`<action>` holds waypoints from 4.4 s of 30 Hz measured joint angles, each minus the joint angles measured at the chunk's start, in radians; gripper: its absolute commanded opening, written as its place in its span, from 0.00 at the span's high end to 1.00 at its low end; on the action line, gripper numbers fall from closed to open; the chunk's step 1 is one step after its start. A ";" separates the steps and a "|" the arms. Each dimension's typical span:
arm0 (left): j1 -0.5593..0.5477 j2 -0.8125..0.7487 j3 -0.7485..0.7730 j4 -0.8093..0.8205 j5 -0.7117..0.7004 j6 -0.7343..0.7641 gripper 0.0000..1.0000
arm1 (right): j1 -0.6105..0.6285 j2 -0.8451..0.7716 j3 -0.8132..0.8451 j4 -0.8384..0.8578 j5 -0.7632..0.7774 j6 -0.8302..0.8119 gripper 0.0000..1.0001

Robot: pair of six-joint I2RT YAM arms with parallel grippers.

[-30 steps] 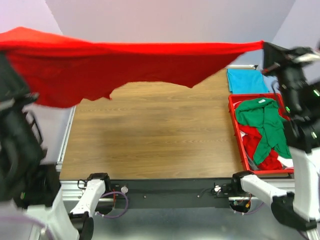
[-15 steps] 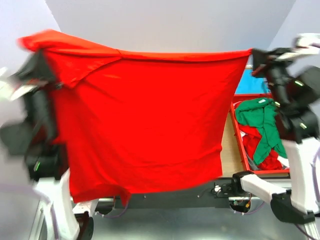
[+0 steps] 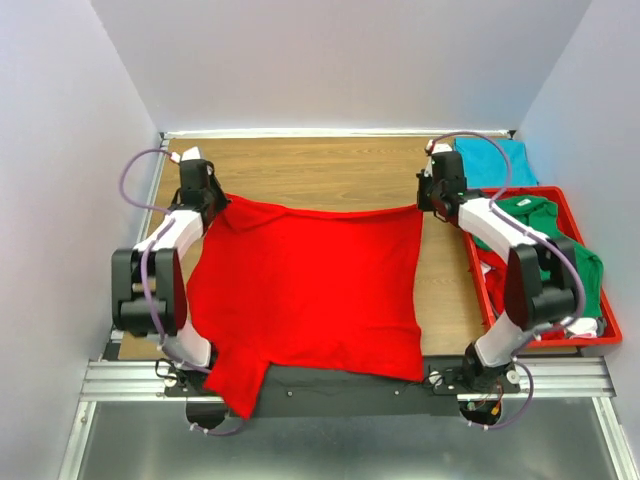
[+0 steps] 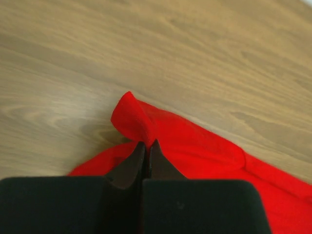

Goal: Fold and stack the t-shirts
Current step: Flatten the tshirt out, then fold the tshirt

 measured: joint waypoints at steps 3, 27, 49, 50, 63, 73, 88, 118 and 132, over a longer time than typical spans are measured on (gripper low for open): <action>-0.010 0.118 0.042 0.011 0.005 -0.024 1.00 | 0.000 0.116 0.018 0.061 0.016 -0.014 0.99; -0.058 0.391 0.474 0.011 -0.008 -0.042 0.02 | -0.076 0.474 0.398 0.144 0.043 0.033 0.42; -0.009 0.172 0.061 -0.074 -0.093 -0.050 0.65 | -0.076 0.213 -0.021 0.063 -0.328 0.251 0.79; -0.002 0.185 0.072 -0.077 -0.093 -0.049 0.65 | -0.076 0.223 -0.023 0.063 -0.330 0.253 0.79; 0.032 0.361 0.218 -0.109 -0.094 -0.001 0.75 | -0.076 0.246 -0.030 0.063 -0.318 0.251 0.80; 0.048 0.395 0.248 -0.150 -0.118 0.019 0.83 | -0.093 0.253 -0.039 0.078 -0.303 0.275 0.81; 0.065 0.302 0.244 -0.220 -0.132 0.017 0.32 | -0.131 0.202 -0.048 0.035 -0.301 0.249 0.71; 0.079 0.673 0.737 -0.222 0.039 -0.037 0.46 | -0.110 0.241 0.132 0.021 -0.355 0.197 0.67; 0.039 0.780 0.898 -0.314 -0.112 0.091 0.47 | -0.110 0.253 0.132 0.021 -0.355 0.196 0.67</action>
